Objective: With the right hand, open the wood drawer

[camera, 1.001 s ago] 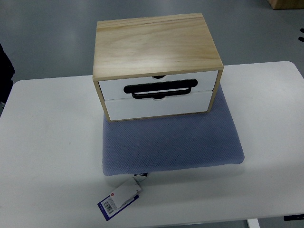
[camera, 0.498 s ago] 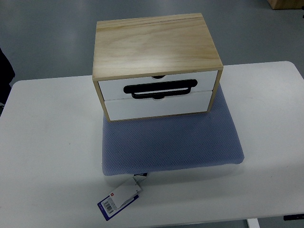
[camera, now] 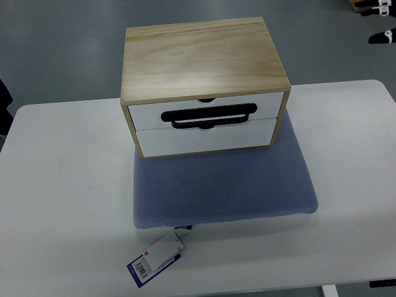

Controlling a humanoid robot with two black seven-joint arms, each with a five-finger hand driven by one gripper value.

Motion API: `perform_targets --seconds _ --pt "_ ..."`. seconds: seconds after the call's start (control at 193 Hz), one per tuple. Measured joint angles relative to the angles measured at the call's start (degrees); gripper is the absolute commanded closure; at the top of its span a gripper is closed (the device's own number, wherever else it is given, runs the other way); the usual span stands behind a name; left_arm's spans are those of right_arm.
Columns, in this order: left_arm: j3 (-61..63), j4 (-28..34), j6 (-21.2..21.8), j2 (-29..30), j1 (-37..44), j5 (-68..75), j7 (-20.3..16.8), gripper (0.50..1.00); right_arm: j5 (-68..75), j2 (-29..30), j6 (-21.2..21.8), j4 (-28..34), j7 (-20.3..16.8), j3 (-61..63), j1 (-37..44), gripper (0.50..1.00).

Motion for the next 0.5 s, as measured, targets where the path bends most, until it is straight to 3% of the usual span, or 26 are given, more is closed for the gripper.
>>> perform_targets --seconds 0.233,0.498 --pt "0.00 0.00 0.00 0.00 0.01 0.01 0.00 0.500 -2.58 0.51 0.01 17.12 -0.64 -1.48 0.08 0.560" --pt "0.00 0.00 -0.02 0.00 0.01 0.03 0.00 0.500 -5.77 6.63 0.01 19.21 -3.84 -9.62 5.74 0.562"
